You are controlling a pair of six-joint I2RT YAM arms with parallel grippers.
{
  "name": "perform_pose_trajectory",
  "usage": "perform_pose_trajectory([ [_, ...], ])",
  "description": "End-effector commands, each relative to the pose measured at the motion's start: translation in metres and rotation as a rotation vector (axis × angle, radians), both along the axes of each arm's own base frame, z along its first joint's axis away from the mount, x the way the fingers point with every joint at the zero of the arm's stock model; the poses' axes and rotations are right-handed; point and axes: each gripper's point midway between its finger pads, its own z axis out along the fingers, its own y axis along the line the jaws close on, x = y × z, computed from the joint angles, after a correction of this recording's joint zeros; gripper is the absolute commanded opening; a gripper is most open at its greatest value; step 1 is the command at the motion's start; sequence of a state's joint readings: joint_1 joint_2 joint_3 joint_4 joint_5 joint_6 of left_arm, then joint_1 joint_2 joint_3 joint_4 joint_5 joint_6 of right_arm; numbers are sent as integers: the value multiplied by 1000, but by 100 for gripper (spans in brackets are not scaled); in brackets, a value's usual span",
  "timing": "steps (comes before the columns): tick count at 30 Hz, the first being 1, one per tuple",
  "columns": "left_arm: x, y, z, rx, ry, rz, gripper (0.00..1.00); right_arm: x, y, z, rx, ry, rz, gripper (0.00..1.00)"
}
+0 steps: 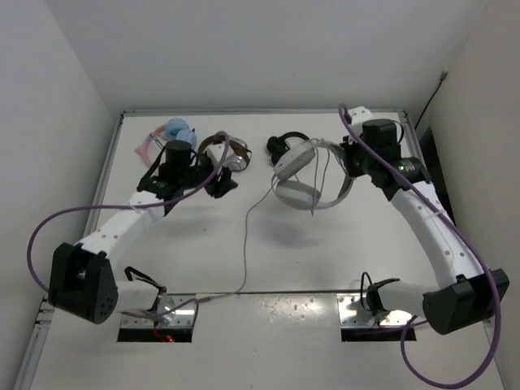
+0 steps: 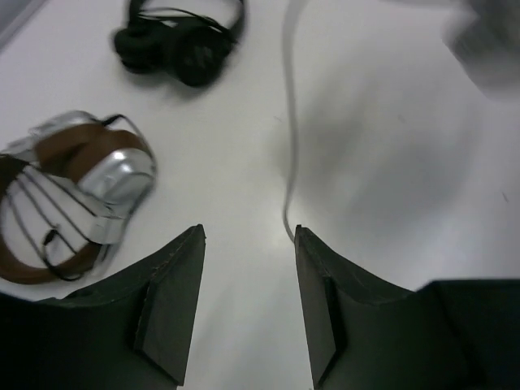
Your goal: Wrap the headphones
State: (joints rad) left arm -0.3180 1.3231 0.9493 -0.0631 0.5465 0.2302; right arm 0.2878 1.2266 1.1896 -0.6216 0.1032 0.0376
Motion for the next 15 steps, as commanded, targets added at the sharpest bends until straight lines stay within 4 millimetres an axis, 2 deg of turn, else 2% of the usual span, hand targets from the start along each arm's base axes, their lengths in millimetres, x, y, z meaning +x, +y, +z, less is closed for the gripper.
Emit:
perform_pose_trajectory([
  [1,-74,-3,-16,58,26,-275,54,26,-11,58,133,-156,-137,0],
  [2,-88,2,-17,81,15,-304,54,30,-15,61,149,-160,-169,0],
  [3,-110,7,-33,120,77,-341,54,31,-21,61,159,-160,-197,0],
  [4,-122,12,-49,174,71,-376,54,33,-28,67,162,-177,-232,0],
  [6,-144,19,-56,224,41,-414,54,35,-35,70,171,-192,-277,0],
  [7,-160,20,-66,269,36,-473,54,36,-37,75,179,-204,-293,0],
  [8,-170,25,-78,310,47,-493,54,39,-41,75,177,-204,-307,0],
  [10,-192,26,-89,357,49,-580,54,42,-40,76,189,-203,-314,0],
  [15,-226,36,-126,501,165,-710,54,42,-40,80,192,-212,-314,0],
])
